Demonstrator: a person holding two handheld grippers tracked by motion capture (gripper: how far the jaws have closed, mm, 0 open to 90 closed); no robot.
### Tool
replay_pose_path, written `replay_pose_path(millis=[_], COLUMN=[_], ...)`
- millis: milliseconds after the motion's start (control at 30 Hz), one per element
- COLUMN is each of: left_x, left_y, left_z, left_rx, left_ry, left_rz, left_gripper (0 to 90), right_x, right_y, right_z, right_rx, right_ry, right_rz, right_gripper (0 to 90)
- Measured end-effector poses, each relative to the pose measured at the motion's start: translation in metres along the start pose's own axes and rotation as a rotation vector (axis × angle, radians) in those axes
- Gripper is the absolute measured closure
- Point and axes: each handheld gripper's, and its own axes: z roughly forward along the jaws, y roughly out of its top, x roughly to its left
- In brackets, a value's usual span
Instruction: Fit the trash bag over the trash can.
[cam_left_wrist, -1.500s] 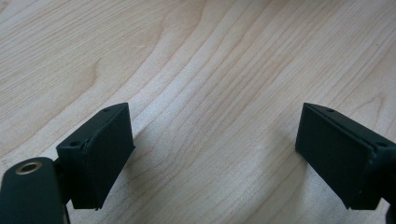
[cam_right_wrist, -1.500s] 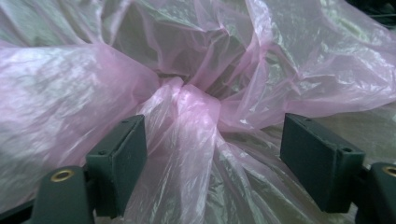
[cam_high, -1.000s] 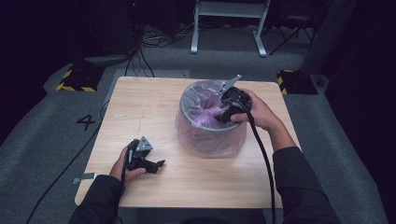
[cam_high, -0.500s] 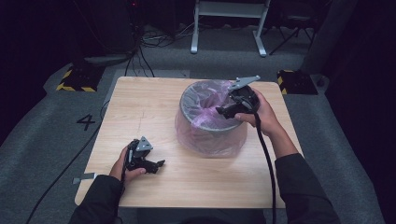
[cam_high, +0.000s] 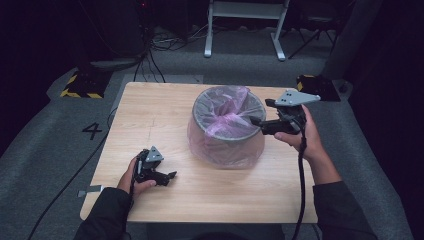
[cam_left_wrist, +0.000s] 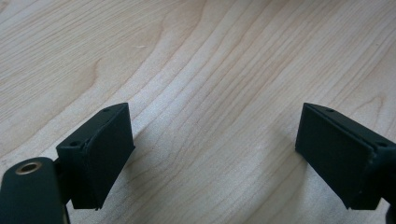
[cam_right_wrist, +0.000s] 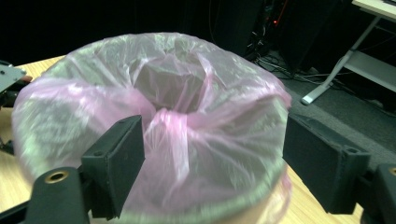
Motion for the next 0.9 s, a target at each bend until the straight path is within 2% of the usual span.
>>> replay_pose_path(millis=[200, 500, 700, 900], left_x=[0.0, 0.0, 0.0, 0.0], left_y=[0.0, 0.0, 0.0, 0.0], left_z=[0.0, 0.0, 0.0, 0.0], left_rx=[-0.001, 0.0, 0.005, 0.005], left_ry=[0.0, 0.0, 0.0, -0.001], left_rz=[0.0, 0.0, 0.003, 0.002], left_gripper=[11.2, 11.2, 10.8, 10.8], right_x=[0.001, 0.004, 0.003, 0.007], right_y=[-0.021, -0.068, -0.095, -0.128], right_z=[-0.017, -0.031, -0.035, -0.029], right_rx=[0.0, 0.077, 0.121, 0.202], right_ry=[-0.012, -0.042, -0.046, -0.056], right_rz=[-0.013, -0.04, -0.029, -0.064], right_gripper=[20.9, 18.7, 18.6, 17.7])
